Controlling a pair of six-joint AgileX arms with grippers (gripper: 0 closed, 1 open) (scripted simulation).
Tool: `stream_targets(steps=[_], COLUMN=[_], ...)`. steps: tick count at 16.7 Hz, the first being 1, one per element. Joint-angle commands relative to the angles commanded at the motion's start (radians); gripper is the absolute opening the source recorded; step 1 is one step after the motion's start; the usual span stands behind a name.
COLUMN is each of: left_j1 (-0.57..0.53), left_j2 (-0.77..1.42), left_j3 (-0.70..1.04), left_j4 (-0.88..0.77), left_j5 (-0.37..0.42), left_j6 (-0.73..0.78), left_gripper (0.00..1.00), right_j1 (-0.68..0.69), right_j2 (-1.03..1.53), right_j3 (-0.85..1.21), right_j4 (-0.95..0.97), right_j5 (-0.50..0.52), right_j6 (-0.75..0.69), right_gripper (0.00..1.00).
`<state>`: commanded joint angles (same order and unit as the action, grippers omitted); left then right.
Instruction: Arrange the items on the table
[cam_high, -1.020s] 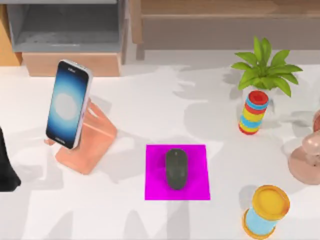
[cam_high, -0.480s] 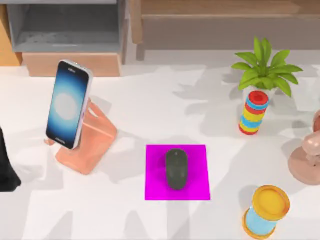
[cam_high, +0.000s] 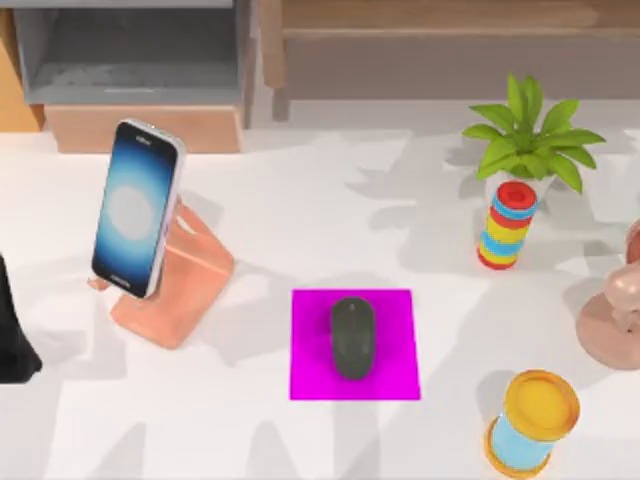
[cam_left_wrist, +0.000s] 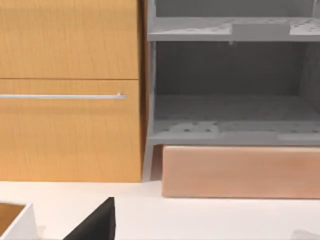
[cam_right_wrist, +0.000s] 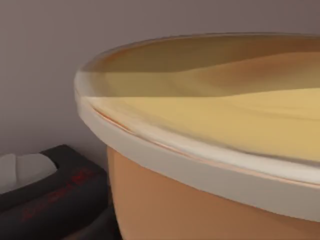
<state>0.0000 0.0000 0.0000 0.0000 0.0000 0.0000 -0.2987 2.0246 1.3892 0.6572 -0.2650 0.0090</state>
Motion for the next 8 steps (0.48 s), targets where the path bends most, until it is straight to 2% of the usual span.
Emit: stream_targets(steps=[5, 8], left_j1=[0.000, 0.000], left_j2=[0.000, 0.000], left_j3=[0.000, 0.000], left_j4=[0.000, 0.000], left_j5=[0.000, 0.000], left_j6=[0.000, 0.000], left_gripper=[1.00, 1.00], right_j1=[-0.001, -0.001], right_j2=[0.006, 0.006], right_j3=[0.000, 0.000], right_j4=[-0.002, -0.002], right_j5=[-0.002, -0.002], right_j6=[0.000, 0.000], right_gripper=[0.00, 0.23])
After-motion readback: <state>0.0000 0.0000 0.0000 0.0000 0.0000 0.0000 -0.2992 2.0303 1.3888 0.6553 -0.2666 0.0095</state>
